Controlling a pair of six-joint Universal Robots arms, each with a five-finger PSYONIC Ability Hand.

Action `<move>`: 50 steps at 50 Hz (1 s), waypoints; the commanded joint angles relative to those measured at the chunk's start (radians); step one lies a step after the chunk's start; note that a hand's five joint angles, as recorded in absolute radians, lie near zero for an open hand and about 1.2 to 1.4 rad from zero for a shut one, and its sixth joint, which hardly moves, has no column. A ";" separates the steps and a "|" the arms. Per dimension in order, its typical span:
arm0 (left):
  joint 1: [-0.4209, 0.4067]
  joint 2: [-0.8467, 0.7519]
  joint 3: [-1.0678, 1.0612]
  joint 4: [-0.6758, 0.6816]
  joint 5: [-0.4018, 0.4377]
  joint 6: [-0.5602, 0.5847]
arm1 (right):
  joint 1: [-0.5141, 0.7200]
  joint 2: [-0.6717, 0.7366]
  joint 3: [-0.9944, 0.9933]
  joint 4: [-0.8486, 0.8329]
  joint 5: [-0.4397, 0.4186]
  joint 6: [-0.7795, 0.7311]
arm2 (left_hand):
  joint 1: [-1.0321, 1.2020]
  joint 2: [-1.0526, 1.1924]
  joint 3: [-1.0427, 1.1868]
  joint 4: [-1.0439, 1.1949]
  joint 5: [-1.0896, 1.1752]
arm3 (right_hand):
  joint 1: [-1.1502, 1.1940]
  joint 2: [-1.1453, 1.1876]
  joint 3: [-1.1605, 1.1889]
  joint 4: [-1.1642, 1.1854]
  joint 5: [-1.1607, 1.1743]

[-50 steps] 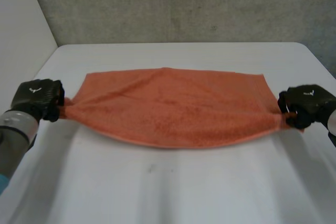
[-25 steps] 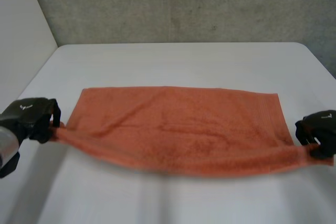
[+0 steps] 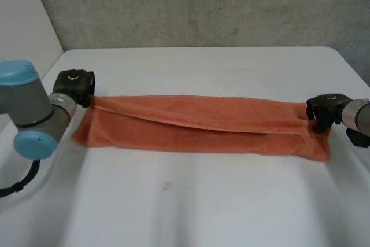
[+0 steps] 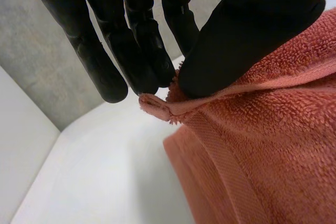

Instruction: Fold the laundry

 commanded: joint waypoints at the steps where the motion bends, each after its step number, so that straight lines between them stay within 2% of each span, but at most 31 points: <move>1: -0.011 -0.078 0.101 0.059 0.002 0.002 | 0.043 0.057 -0.081 -0.072 0.053 0.017 | 0.233 0.178 0.180 0.179 0.208 | 0.436 0.218 0.214 0.207 0.239; 12: -0.011 -0.135 0.143 0.107 -0.014 0.007 | 0.071 0.076 -0.090 -0.230 0.085 0.020 | 0.233 0.178 0.180 0.179 0.208 | 0.436 0.218 0.214 0.207 0.239; 23: -0.011 -0.173 0.141 0.145 -0.010 0.010 | 0.094 0.097 -0.109 -0.288 0.105 0.016 | 0.233 0.178 0.180 0.179 0.208 | 0.436 0.218 0.214 0.207 0.239; 24: -0.011 -0.171 0.134 0.157 -0.006 0.010 | 0.097 0.102 -0.115 -0.287 0.107 0.016 | 0.233 0.178 0.180 0.179 0.208 | 0.196 -0.023 -0.026 -0.034 -0.002; 25: -0.011 -0.168 0.128 0.174 -0.003 0.010 | 0.100 0.100 -0.118 -0.287 0.108 0.017 | -0.072 -0.126 -0.125 -0.125 -0.097 | -0.437 -0.656 -0.659 -0.667 -0.635; 26: -0.011 -0.168 0.128 0.174 -0.003 0.010 | 0.100 0.100 -0.118 -0.287 0.108 0.017 | -0.075 -0.130 -0.128 -0.128 -0.100 | -0.444 -0.662 -0.665 -0.673 -0.641; 27: -0.015 -0.165 0.122 0.194 -0.003 0.010 | 0.106 0.096 -0.120 -0.287 0.116 0.019 | -0.644 -0.699 -0.698 -0.698 -0.670 | -0.786 -1.004 -1.008 -1.015 -0.983; 28: -0.021 -0.159 0.111 0.212 -0.004 0.010 | 0.111 0.086 -0.123 -0.288 0.125 0.020 | -0.989 -1.043 -1.042 -1.042 -1.014 | -0.786 -1.004 -1.008 -1.015 -0.983; 32: -0.041 -0.122 0.095 0.243 -0.004 0.010 | 0.117 0.033 -0.126 -0.290 0.141 0.029 | -0.989 -1.043 -1.042 -1.042 -1.014 | -0.786 -1.004 -1.008 -1.015 -0.983; 37: -0.044 0.005 0.037 0.272 -0.004 0.007 | 0.112 -0.160 -0.087 -0.291 0.131 0.123 | -0.989 -1.043 -1.042 -1.042 -1.014 | -0.786 -1.004 -1.008 -1.015 -0.983; 40: -0.044 0.042 0.017 0.273 -0.004 0.009 | 0.111 -0.211 -0.069 -0.291 0.124 0.137 | -0.989 -1.043 -1.042 -1.042 -1.014 | -0.786 -1.004 -1.008 -1.015 -0.983; 44: -0.044 0.138 -0.061 0.257 -0.004 0.009 | 0.109 -0.335 0.004 -0.276 0.049 0.134 | -0.959 -1.013 -1.012 -1.012 -0.984 | -0.786 -1.004 -1.008 -1.015 -0.983; 45: -0.044 0.164 -0.091 0.251 -0.004 0.007 | 0.108 -0.363 0.037 -0.264 0.015 0.131 | -0.935 -0.990 -0.989 -0.989 -0.961 | -0.657 -0.875 -0.878 -0.886 -0.854; 48: -0.044 0.192 -0.129 0.242 -0.004 0.007 | 0.106 -0.380 0.066 -0.239 -0.022 0.128 | -0.867 -0.922 -0.921 -0.921 -0.893 | -0.526 -0.744 -0.748 -0.755 -0.723; 50: -0.042 0.235 -0.194 0.204 -0.001 0.010 | 0.106 -0.383 0.103 -0.178 -0.068 0.126 | -0.602 -0.656 -0.655 -0.655 -0.627 | -0.242 -0.461 -0.464 -0.472 -0.440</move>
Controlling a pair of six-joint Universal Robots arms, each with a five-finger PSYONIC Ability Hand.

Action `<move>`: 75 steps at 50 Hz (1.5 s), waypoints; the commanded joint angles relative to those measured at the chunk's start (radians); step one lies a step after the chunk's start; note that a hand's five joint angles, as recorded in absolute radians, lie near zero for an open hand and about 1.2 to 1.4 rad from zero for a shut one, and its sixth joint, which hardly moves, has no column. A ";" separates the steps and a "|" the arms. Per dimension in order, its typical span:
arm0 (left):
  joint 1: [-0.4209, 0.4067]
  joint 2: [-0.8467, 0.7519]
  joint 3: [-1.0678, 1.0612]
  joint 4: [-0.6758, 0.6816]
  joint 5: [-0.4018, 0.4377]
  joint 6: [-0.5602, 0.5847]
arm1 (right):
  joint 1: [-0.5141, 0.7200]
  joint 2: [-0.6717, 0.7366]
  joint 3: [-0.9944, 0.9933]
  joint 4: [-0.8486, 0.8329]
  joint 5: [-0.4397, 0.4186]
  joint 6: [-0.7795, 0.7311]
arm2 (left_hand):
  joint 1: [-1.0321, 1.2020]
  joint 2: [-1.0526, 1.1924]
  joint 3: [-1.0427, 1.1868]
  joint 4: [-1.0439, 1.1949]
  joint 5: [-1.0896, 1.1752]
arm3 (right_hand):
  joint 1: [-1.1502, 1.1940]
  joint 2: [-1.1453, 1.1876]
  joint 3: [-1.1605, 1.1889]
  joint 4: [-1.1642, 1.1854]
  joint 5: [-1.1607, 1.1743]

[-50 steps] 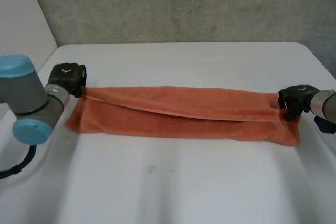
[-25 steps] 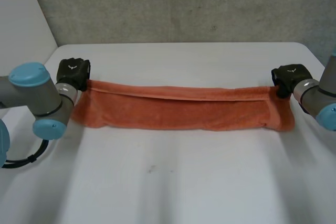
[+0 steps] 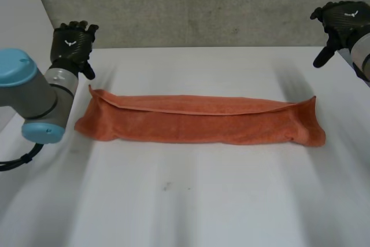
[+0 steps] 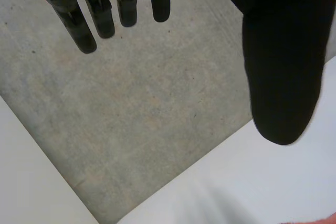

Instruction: Fold the laundry

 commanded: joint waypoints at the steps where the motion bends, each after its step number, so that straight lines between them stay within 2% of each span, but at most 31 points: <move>1: 0.002 0.108 -0.136 -0.056 0.003 0.003 | -0.003 -0.063 0.100 0.091 -0.117 -0.009 | 0.355 0.349 0.350 0.353 0.352 | 0.452 0.408 0.408 0.410 0.403; 3: 0.004 0.122 -0.168 -0.129 0.020 0.003 | -0.003 -0.050 0.124 0.152 -0.134 -0.020 | 0.571 0.565 0.566 0.570 0.568 | 0.677 0.633 0.632 0.635 0.628; 4: 0.004 0.122 -0.168 -0.129 0.020 0.003 | -0.003 -0.050 0.125 0.153 -0.134 -0.020 | 0.572 0.566 0.567 0.571 0.569 | 0.678 0.634 0.634 0.636 0.629; 6: 0.004 0.117 -0.167 -0.180 0.032 0.003 | -0.004 0.006 0.134 0.209 -0.136 -0.057 | 0.622 0.616 0.617 0.620 0.619 | 0.865 0.821 0.821 0.823 0.816; 8: 0.002 0.102 -0.144 -0.270 0.047 0.004 | -0.009 0.041 0.128 0.232 -0.140 -0.081 | 0.768 0.762 0.763 0.766 0.765 | 0.956 0.912 0.912 0.914 0.907; 9: 0.002 0.102 -0.144 -0.270 0.047 0.004 | -0.009 0.042 0.128 0.233 -0.140 -0.081 | 0.769 0.763 0.764 0.767 0.766 | 0.957 0.913 0.912 0.915 0.908; 11: 0.005 0.039 -0.084 -0.330 0.061 0.012 | -0.018 0.103 0.112 0.249 -0.139 -0.127 | 0.804 0.798 0.799 0.802 0.801 | 1.086 1.042 1.041 1.044 1.037; 14: 0.005 0.005 -0.049 -0.350 0.066 0.027 | -0.016 0.178 0.070 0.249 -0.127 -0.150 | 0.792 0.787 0.787 0.791 0.789 | 1.121 1.077 1.077 1.079 1.073; 17: 0.012 -0.056 0.008 -0.361 0.072 0.089 | -0.016 0.213 0.040 0.248 -0.120 -0.152 | 0.792 0.787 0.787 0.791 0.789 | 1.129 1.085 1.085 1.087 1.080; 19: 0.018 -0.122 0.063 -0.358 0.069 0.170 | -0.015 0.284 -0.024 0.246 -0.110 -0.150 | 0.784 0.778 0.779 0.782 0.781 | 1.129 1.085 1.085 1.087 1.080; 23: 0.019 -0.174 0.128 -0.353 0.067 0.219 | -0.013 0.350 -0.099 0.246 -0.079 -0.150 | 0.745 0.740 0.740 0.744 0.742 | 1.129 1.085 1.085 1.087 1.080; 24: 0.019 -0.197 0.158 -0.353 0.063 0.225 | -0.013 0.380 -0.137 0.248 -0.059 -0.150 | 0.702 0.696 0.697 0.700 0.699 | 1.092 1.048 1.048 1.050 1.044; 25: 0.019 -0.218 0.187 -0.352 0.063 0.227 | -0.013 0.410 -0.179 0.251 -0.041 -0.152 | 0.573 0.568 0.568 0.572 0.570 | 0.944 0.900 0.899 0.902 0.895; 26: 0.019 -0.219 0.187 -0.352 0.063 0.227 | -0.013 0.410 -0.179 0.251 -0.041 -0.152 | 0.572 0.566 0.567 0.571 0.569 | 0.942 0.898 0.898 0.900 0.894; 27: 0.019 -0.237 0.215 -0.352 0.061 0.227 | -0.010 0.431 -0.217 0.252 -0.019 -0.152 | 0.337 0.331 0.332 0.335 0.334 | 0.535 0.491 0.491 0.493 0.487; 28: 0.019 -0.237 0.215 -0.352 0.061 0.227 | -0.010 0.431 -0.218 0.253 -0.019 -0.152 | 0.334 0.329 0.329 0.333 0.331 | 0.531 0.487 0.487 0.489 0.483; 29: 0.019 -0.248 0.235 -0.352 0.060 0.227 | -0.006 0.445 -0.256 0.253 0.001 -0.150 | 0.140 0.134 0.135 0.138 0.137 | -0.092 -0.137 -0.137 -0.135 -0.141; 30: 0.019 -0.251 0.247 -0.352 0.061 0.228 | -0.003 0.447 -0.283 0.249 0.014 -0.146 | -0.033 -0.039 -0.038 -0.035 -0.036 | -0.092 -0.137 -0.137 -0.135 -0.141; 36: 0.018 -0.220 0.240 -0.295 0.061 0.219 | 0.005 0.358 -0.241 0.125 0.021 -0.100 | -0.033 -0.039 -0.038 -0.035 -0.036 | -0.092 -0.137 -0.137 -0.135 -0.141; 38: 0.016 -0.167 0.191 -0.240 0.060 0.196 | -0.001 0.251 -0.103 0.015 0.012 -0.049 | -0.033 -0.039 -0.038 -0.035 -0.036 | -0.092 -0.137 -0.137 -0.135 -0.141; 41: 0.018 -0.121 0.120 -0.197 0.063 0.160 | -0.001 0.178 0.009 -0.045 -0.013 -0.038 | -0.033 -0.039 -0.038 -0.035 -0.036 | -0.092 -0.137 -0.137 -0.135 -0.141; 51: 0.028 -0.045 -0.045 -0.174 0.064 0.143 | -0.045 0.056 0.282 0.004 -0.062 -0.074 | -0.033 -0.039 -0.038 -0.035 -0.036 | -0.092 -0.137 -0.137 -0.135 -0.141; 54: 0.036 -0.038 -0.079 -0.175 0.061 0.143 | -0.085 0.034 0.366 -0.011 -0.076 -0.101 | -0.033 -0.039 -0.038 -0.035 -0.036 | 0.029 -0.015 -0.016 -0.013 -0.020; 60: 0.054 -0.004 -0.138 -0.178 0.064 0.138 | -0.145 0.026 0.489 -0.059 -0.128 -0.158 | -0.033 -0.039 -0.038 -0.035 -0.036 | 0.053 0.009 0.008 0.011 0.004; 66: 0.053 0.010 -0.155 -0.175 0.066 0.138 | -0.174 0.036 0.529 -0.087 -0.137 -0.173 | -0.033 -0.039 -0.038 -0.035 -0.036 | 0.126 0.082 0.082 0.084 0.077; 69: 0.053 0.011 -0.155 -0.175 0.064 0.138 | -0.177 0.059 0.534 -0.114 -0.139 -0.179 | -0.033 -0.039 -0.038 -0.035 -0.036 | 0.250 0.206 0.205 0.207 0.201; 70: 0.053 0.013 -0.156 -0.175 0.064 0.138 | -0.179 0.074 0.533 -0.123 -0.140 -0.184 | -0.033 -0.039 -0.038 -0.035 -0.036 | 0.375 0.330 0.330 0.332 0.326; 71: 0.053 0.013 -0.156 -0.175 0.064 0.138 | -0.179 0.074 0.533 -0.123 -0.140 -0.184 | -0.033 -0.039 -0.038 -0.035 -0.036 | 0.376 0.332 0.331 0.334 0.327; 72: 0.051 0.013 -0.156 -0.177 0.064 0.138 | -0.181 0.081 0.530 -0.128 -0.139 -0.192 | -0.033 -0.039 -0.038 -0.035 -0.036 | 0.626 0.582 0.581 0.584 0.577; 73: 0.051 0.015 -0.158 -0.178 0.063 0.136 | -0.184 0.086 0.523 -0.132 -0.134 -0.202 | -0.033 -0.039 -0.038 -0.035 -0.036 | 1.044 1.000 0.999 1.002 0.995; 75: 0.048 0.016 -0.162 -0.178 0.063 0.136 | -0.191 0.088 0.519 -0.140 -0.130 -0.215 | -0.033 -0.039 -0.038 -0.035 -0.036 | 1.128 1.084 1.084 1.086 1.080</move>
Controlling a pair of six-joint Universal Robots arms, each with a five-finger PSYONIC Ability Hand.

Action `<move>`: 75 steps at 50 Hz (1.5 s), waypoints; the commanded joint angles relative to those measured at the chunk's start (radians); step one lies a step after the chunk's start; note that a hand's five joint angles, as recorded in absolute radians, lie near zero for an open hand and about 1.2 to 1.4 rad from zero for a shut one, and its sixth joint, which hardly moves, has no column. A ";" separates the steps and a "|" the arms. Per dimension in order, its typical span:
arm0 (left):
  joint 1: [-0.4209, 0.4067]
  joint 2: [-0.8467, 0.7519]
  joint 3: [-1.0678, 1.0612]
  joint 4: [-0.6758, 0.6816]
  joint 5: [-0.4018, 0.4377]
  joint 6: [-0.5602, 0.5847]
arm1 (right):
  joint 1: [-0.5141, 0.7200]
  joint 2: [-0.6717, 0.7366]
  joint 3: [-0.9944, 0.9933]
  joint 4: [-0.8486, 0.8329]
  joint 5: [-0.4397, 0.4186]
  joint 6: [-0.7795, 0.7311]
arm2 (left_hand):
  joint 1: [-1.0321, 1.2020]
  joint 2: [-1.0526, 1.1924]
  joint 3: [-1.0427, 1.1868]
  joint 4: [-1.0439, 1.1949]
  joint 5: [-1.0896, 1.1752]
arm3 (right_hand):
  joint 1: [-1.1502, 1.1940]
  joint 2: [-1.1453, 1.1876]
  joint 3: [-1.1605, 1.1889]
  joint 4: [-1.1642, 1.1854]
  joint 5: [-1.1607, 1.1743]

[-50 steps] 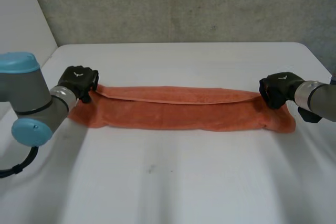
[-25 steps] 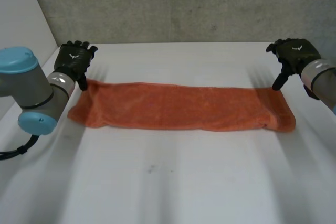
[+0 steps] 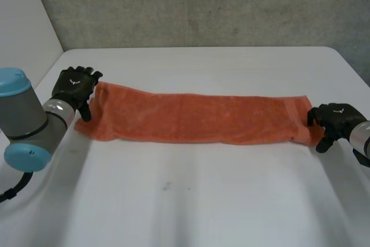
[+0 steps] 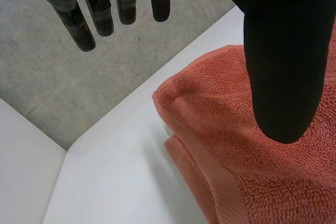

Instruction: Fold the laundry

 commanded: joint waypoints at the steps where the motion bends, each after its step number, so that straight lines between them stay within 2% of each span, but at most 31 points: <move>1: -0.004 0.010 -0.012 -0.002 -0.001 0.000 | -0.025 0.030 -0.022 -0.039 0.014 -0.043 | -0.007 0.009 0.007 0.006 -0.029 | 0.834 0.736 0.739 0.749 0.765; 7: -0.002 0.030 -0.029 -0.001 -0.001 0.000 | -0.091 0.027 -0.042 -0.050 0.022 -0.079 | -0.007 0.009 0.007 0.006 -0.029 | 0.834 0.736 0.739 0.749 0.765; 14: 0.002 0.088 -0.072 -0.002 -0.001 -0.001 | -0.235 0.013 -0.132 -0.039 0.042 -0.201 | -0.007 0.009 0.007 0.006 -0.029 | 0.834 0.736 0.739 0.749 0.765; 19: 0.016 0.123 -0.113 -0.002 0.002 0.000 | -0.255 0.004 -0.218 -0.010 0.106 -0.231 | -0.007 0.009 0.007 0.006 -0.029 | 0.834 0.736 0.739 0.749 0.765; 23: 0.016 0.136 -0.140 -0.002 0.006 0.000 | -0.238 -0.001 -0.266 0.021 0.114 -0.215 | -0.007 0.009 0.007 0.006 -0.029 | 0.834 0.736 0.739 0.749 0.765; 25: 0.016 0.151 -0.160 -0.002 0.006 0.000 | -0.132 -0.026 -0.298 0.030 0.111 -0.170 | -0.007 0.009 0.007 0.006 -0.029 | 0.834 0.736 0.739 0.749 0.765; 26: 0.016 0.151 -0.160 -0.002 0.006 0.000 | -0.131 -0.027 -0.298 0.030 0.111 -0.169 | -0.007 0.009 0.007 0.006 -0.029 | 0.834 0.736 0.739 0.749 0.765; 28: 0.022 0.174 -0.178 -0.002 0.006 0.000 | 0.022 -0.068 -0.332 0.027 0.106 -0.101 | -0.007 0.009 0.007 0.006 -0.029 | 0.834 0.736 0.739 0.749 0.765; 29: 0.022 0.174 -0.178 -0.002 0.006 0.000 | 0.022 -0.068 -0.332 0.027 0.106 -0.100 | -0.007 0.009 0.007 0.006 -0.029 | 0.834 0.736 0.739 0.749 0.765; 31: 0.025 0.182 -0.187 -0.002 0.006 0.000 | 0.170 -0.067 -0.363 0.005 0.088 -0.051 | -0.007 0.009 0.007 0.006 -0.029 | 0.834 0.736 0.739 0.749 0.765; 34: 0.027 0.197 -0.204 -0.002 0.006 0.000 | 0.245 -0.059 -0.374 -0.016 0.066 -0.034 | -0.007 0.009 0.007 0.006 -0.029 | 0.834 0.736 0.739 0.749 0.765; 36: 0.027 0.212 -0.216 -0.002 0.004 -0.001 | 0.394 -0.004 -0.386 -0.074 0.010 -0.031 | -0.007 0.009 0.007 0.006 -0.029 | 0.834 0.736 0.739 0.749 0.765; 37: 0.027 0.212 -0.216 -0.002 0.004 -0.001 | 0.395 -0.004 -0.386 -0.074 0.009 -0.031 | -0.007 0.009 0.007 0.006 -0.029 | 0.834 0.736 0.739 0.749 0.765; 39: 0.025 0.217 -0.221 -0.004 0.004 -0.001 | 0.549 0.064 -0.401 -0.119 -0.027 -0.028 | -0.007 0.009 0.007 0.006 -0.029 | 0.834 0.736 0.739 0.749 0.765; 40: 0.025 0.223 -0.227 -0.004 0.004 -0.001 | 0.550 0.064 -0.401 -0.119 -0.027 -0.028 | -0.007 0.009 0.007 0.006 -0.029 | 0.834 0.736 0.739 0.749 0.765; 41: 0.025 0.227 -0.233 -0.004 0.004 -0.003 | 0.621 0.099 -0.401 -0.133 -0.047 -0.033 | -0.007 0.009 0.007 0.006 -0.029 | 0.834 0.736 0.739 0.749 0.765; 42: 0.025 0.228 -0.233 -0.004 0.004 -0.003 | 0.622 0.099 -0.401 -0.133 -0.047 -0.033 | -0.007 0.009 0.007 0.006 -0.029 | 0.834 0.736 0.739 0.749 0.765; 44: 0.022 0.235 -0.244 -0.004 0.004 -0.012 | 0.728 0.186 -0.407 -0.130 -0.053 -0.039 | -0.007 0.009 0.007 0.006 -0.029 | 0.834 0.736 0.739 0.749 0.765; 49: 0.006 0.235 -0.249 -0.004 0.004 -0.047 | 0.797 0.303 -0.416 -0.118 -0.020 -0.054 | -0.007 0.009 0.007 0.006 -0.029 | 0.800 0.702 0.705 0.715 0.732; 50: 0.005 0.235 -0.249 -0.004 0.004 -0.047 | 0.797 0.303 -0.416 -0.117 -0.020 -0.054 | -0.007 0.009 0.007 0.006 -0.029 | 0.800 0.701 0.704 0.715 0.731; 52: -0.019 0.237 -0.247 -0.002 0.004 -0.073 | 0.797 0.302 -0.426 -0.098 0.058 -0.056 | -0.007 0.009 0.007 0.006 -0.029 | -0.388 -0.486 -0.483 -0.473 -0.456; 53: -0.019 0.237 -0.247 -0.002 0.004 -0.074 | 0.797 0.302 -0.426 -0.098 0.059 -0.056 | -0.007 0.009 0.007 0.006 -0.029 | -0.388 -0.486 -0.483 -0.473 -0.456; 55: -0.062 0.237 -0.230 0.002 0.004 -0.089 | 0.791 0.224 -0.415 -0.081 0.153 -0.042 | -0.007 0.009 0.007 0.006 -0.029 | -0.388 -0.486 -0.483 -0.473 -0.456; 57: -0.085 0.237 -0.220 0.007 0.004 -0.093 | 0.777 0.176 -0.401 -0.081 0.181 -0.031 | -0.007 0.009 0.007 0.006 -0.029 | -0.388 -0.486 -0.483 -0.473 -0.456; 61: -0.137 0.234 -0.176 0.007 0.002 -0.107 | 0.710 0.092 -0.352 -0.078 0.180 0.046 | -0.007 0.009 0.007 0.006 -0.029 | -0.388 -0.486 -0.483 -0.473 -0.456; 63: -0.206 0.220 -0.134 0.010 0.002 -0.132 | 0.636 0.014 -0.282 -0.076 0.175 0.149 | -0.007 0.009 0.007 0.006 -0.029 | -0.388 -0.486 -0.483 -0.473 -0.456; 64: -0.206 0.220 -0.134 0.010 0.002 -0.132 | 0.636 0.013 -0.281 -0.076 0.175 0.150 | -0.007 0.009 0.007 0.006 -0.029 | -0.388 -0.486 -0.483 -0.473 -0.456; 66: -0.272 0.194 -0.080 0.016 0.002 -0.188 | 0.575 -0.046 -0.208 -0.073 0.175 0.220 | -0.007 0.009 0.007 0.006 -0.029 | -0.388 -0.486 -0.483 -0.473 -0.456; 69: -0.303 0.166 -0.055 0.018 0.002 -0.224 | 0.544 -0.060 -0.163 -0.067 0.171 0.234 | -0.007 0.009 0.007 0.006 -0.029 | -0.388 -0.486 -0.483 -0.473 -0.456; 71: -0.365 0.116 -0.017 0.018 0.006 -0.289 | 0.480 -0.071 -0.069 -0.070 0.158 0.228 | -0.007 0.009 0.007 0.006 -0.029 | -0.388 -0.486 -0.483 -0.473 -0.456; 75: -0.415 0.063 0.005 0.018 0.006 -0.324 | 0.412 -0.077 0.016 -0.081 0.126 0.207 | -0.007 0.009 0.007 0.006 -0.029 | -0.388 -0.486 -0.483 -0.473 -0.456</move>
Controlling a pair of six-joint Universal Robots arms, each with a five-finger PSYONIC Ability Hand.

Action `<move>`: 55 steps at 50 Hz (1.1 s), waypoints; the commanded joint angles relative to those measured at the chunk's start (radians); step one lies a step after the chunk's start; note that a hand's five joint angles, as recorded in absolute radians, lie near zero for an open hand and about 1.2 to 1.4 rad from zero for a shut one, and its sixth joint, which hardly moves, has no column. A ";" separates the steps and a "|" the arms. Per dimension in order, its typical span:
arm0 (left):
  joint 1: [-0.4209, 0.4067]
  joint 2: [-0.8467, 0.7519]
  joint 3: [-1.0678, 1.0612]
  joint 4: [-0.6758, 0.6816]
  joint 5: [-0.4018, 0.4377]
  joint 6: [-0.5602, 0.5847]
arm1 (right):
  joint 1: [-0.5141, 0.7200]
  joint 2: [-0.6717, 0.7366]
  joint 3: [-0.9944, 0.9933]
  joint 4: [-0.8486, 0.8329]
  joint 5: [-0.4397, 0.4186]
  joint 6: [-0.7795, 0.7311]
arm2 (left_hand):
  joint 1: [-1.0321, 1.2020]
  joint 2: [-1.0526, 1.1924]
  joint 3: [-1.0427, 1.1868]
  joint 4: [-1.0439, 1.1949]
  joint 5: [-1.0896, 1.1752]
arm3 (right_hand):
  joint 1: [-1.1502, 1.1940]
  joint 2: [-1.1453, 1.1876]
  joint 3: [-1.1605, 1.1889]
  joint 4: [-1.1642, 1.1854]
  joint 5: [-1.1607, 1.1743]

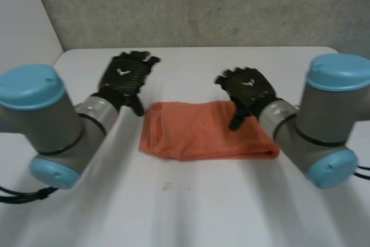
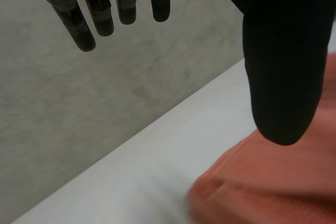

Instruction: Fold the laundry

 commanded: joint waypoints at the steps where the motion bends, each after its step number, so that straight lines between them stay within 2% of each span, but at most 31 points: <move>1: -0.123 -0.129 0.070 -0.001 0.002 -0.095 | -0.159 -0.024 0.211 -0.015 -0.063 -0.030 | -0.007 0.010 0.007 0.006 -0.029 | -0.029 -0.045 -0.038 -0.056 -0.068; 5: -0.136 -0.182 0.081 -0.004 -0.013 -0.086 | -0.215 -0.026 0.271 -0.036 -0.093 -0.068 | -0.007 0.010 0.007 0.006 -0.029 | -0.029 -0.045 -0.038 -0.056 -0.068; 7: -0.136 -0.214 0.086 -0.011 -0.031 -0.066 | -0.241 -0.012 0.303 -0.068 -0.103 -0.114 | -0.007 0.010 0.007 0.006 -0.029 | 0.253 0.237 0.243 0.225 0.214; 8: -0.136 -0.214 0.086 -0.011 -0.032 -0.066 | -0.241 -0.012 0.303 -0.068 -0.104 -0.114 | -0.007 0.010 0.007 0.006 -0.029 | 0.255 0.238 0.245 0.227 0.216; 9: -0.131 -0.214 0.073 -0.013 -0.056 -0.046 | -0.248 0.001 0.304 -0.084 -0.102 -0.142 | -0.007 0.010 0.007 0.006 -0.029 | 0.539 0.523 0.530 0.512 0.501; 10: -0.131 -0.214 0.073 -0.013 -0.056 -0.046 | -0.249 0.002 0.304 -0.084 -0.102 -0.142 | -0.007 0.010 0.007 0.006 -0.029 | 0.542 0.526 0.533 0.515 0.503; 12: -0.111 -0.203 0.038 -0.019 -0.111 0.002 | -0.253 0.032 0.291 -0.105 -0.094 -0.210 | -0.007 0.010 0.007 0.006 -0.029 | 1.190 1.174 1.180 1.162 1.151; 13: -0.111 -0.203 0.038 -0.019 -0.111 0.002 | -0.253 0.032 0.291 -0.105 -0.094 -0.211 | -0.007 0.010 0.007 0.006 -0.029 | 1.193 1.177 1.183 1.166 1.154; 15: -0.076 -0.147 -0.025 -0.024 -0.168 0.026 | -0.243 0.026 0.243 -0.117 -0.093 -0.286 | -0.007 0.010 0.007 0.006 -0.029 | 1.193 1.177 1.183 1.166 1.154; 19: -0.042 -0.075 -0.091 -0.022 -0.185 0.026 | -0.209 0.017 0.165 -0.125 -0.070 -0.324 | -0.007 0.010 0.007 0.006 -0.029 | 1.193 1.177 1.183 1.166 1.154; 20: -0.021 -0.039 -0.120 -0.022 -0.188 0.025 | -0.137 0.012 0.106 -0.118 -0.055 -0.324 | -0.007 0.010 0.007 0.006 -0.029 | 1.193 1.177 1.183 1.166 1.154; 21: -0.021 -0.039 -0.120 -0.022 -0.188 0.025 | -0.137 0.012 0.105 -0.117 -0.054 -0.324 | -0.007 0.010 0.007 0.006 -0.029 | 1.193 1.177 1.183 1.166 1.154; 23: 0.025 0.025 -0.164 -0.022 -0.188 0.020 | 0.059 0.035 -0.034 -0.090 -0.031 -0.321 | -0.007 0.010 0.007 0.006 -0.029 | 1.193 1.177 1.183 1.166 1.154; 24: 0.025 0.025 -0.165 -0.022 -0.188 0.020 | 0.060 0.035 -0.035 -0.090 -0.031 -0.321 | -0.007 0.010 0.007 0.006 -0.029 | 1.193 1.177 1.183 1.166 1.154; 26: 0.048 0.076 -0.192 -0.020 -0.191 0.014 | 0.197 0.130 -0.155 -0.035 -0.047 -0.324 | -0.007 0.010 0.007 0.006 -0.029 | 1.193 1.177 1.183 1.166 1.154; 27: 0.048 0.076 -0.192 -0.020 -0.191 0.014 | 0.198 0.130 -0.156 -0.035 -0.047 -0.324 | -0.007 0.010 0.007 0.006 -0.029 | 1.193 1.177 1.183 1.166 1.154; 29: 0.063 0.114 -0.203 -0.020 -0.196 0.005 | 0.279 0.227 -0.238 0.026 -0.050 -0.337 | -0.007 0.010 0.007 0.006 -0.029 | 1.193 1.177 1.183 1.166 1.154; 34: 0.096 0.137 -0.211 -0.022 -0.196 -0.032 | 0.340 0.339 -0.297 0.108 -0.045 -0.353 | -0.007 0.010 0.007 0.006 -0.029 | 1.193 1.177 1.183 1.166 1.154; 35: 0.096 0.137 -0.211 -0.022 -0.196 -0.032 | 0.340 0.339 -0.297 0.108 -0.045 -0.353 | -0.007 0.010 0.007 0.006 -0.029 | 1.193 1.177 1.183 1.166 1.154; 36: 0.096 0.137 -0.209 -0.019 -0.193 -0.046 | 0.341 0.342 -0.303 0.116 -0.036 -0.350 | -0.007 0.010 0.007 0.006 -0.029 | 0.767 0.751 0.757 0.739 0.728; 37: 0.094 0.137 -0.203 -0.017 -0.190 -0.055 | 0.337 0.324 -0.301 0.116 -0.036 -0.335 | -0.007 0.010 0.007 0.006 -0.029 | 0.053 0.037 0.044 0.026 0.014; 40: 0.091 0.137 -0.194 -0.017 -0.188 -0.060 | 0.330 0.288 -0.300 0.108 -0.030 -0.307 | -0.007 0.010 0.007 0.006 -0.029 | -0.029 -0.045 -0.038 -0.056 -0.068; 42: 0.085 0.131 -0.166 -0.013 -0.187 -0.069 | 0.257 0.192 -0.273 0.062 -0.025 -0.155 | -0.007 0.010 0.007 0.006 -0.029 | -0.029 -0.045 -0.038 -0.056 -0.068; 43: 0.085 0.131 -0.166 -0.013 -0.187 -0.069 | 0.256 0.192 -0.272 0.062 -0.025 -0.154 | -0.007 0.010 0.007 0.006 -0.029 | -0.029 -0.045 -0.038 -0.056 -0.068; 45: 0.067 0.110 -0.116 -0.013 -0.187 -0.082 | 0.178 0.089 -0.223 0.009 -0.037 0.043 | -0.007 0.010 0.007 0.006 -0.029 | -0.029 -0.045 -0.038 -0.056 -0.068; 46: 0.067 0.110 -0.115 -0.013 -0.187 -0.083 | 0.178 0.089 -0.223 0.008 -0.038 0.044 | -0.007 0.010 0.007 0.006 -0.029 | -0.029 -0.045 -0.038 -0.056 -0.068; 48: 0.044 0.085 -0.088 -0.013 -0.187 -0.092 | 0.146 0.028 -0.199 -0.009 -0.051 0.184 | -0.007 0.010 0.007 0.006 -0.029 | -0.029 -0.045 -0.038 -0.056 -0.068; 50: -0.014 0.042 -0.018 -0.016 -0.187 -0.113 | 0.138 0.022 -0.199 0.002 -0.059 0.212 | -0.007 0.010 0.007 0.006 -0.029 | -0.029 -0.045 -0.038 -0.056 -0.068; 55: -0.070 -0.034 0.071 -0.019 -0.167 -0.176 | 0.083 0.023 -0.197 0.054 -0.067 0.220 | -0.004 0.013 0.011 0.010 -0.025 | -0.029 -0.045 -0.038 -0.056 -0.068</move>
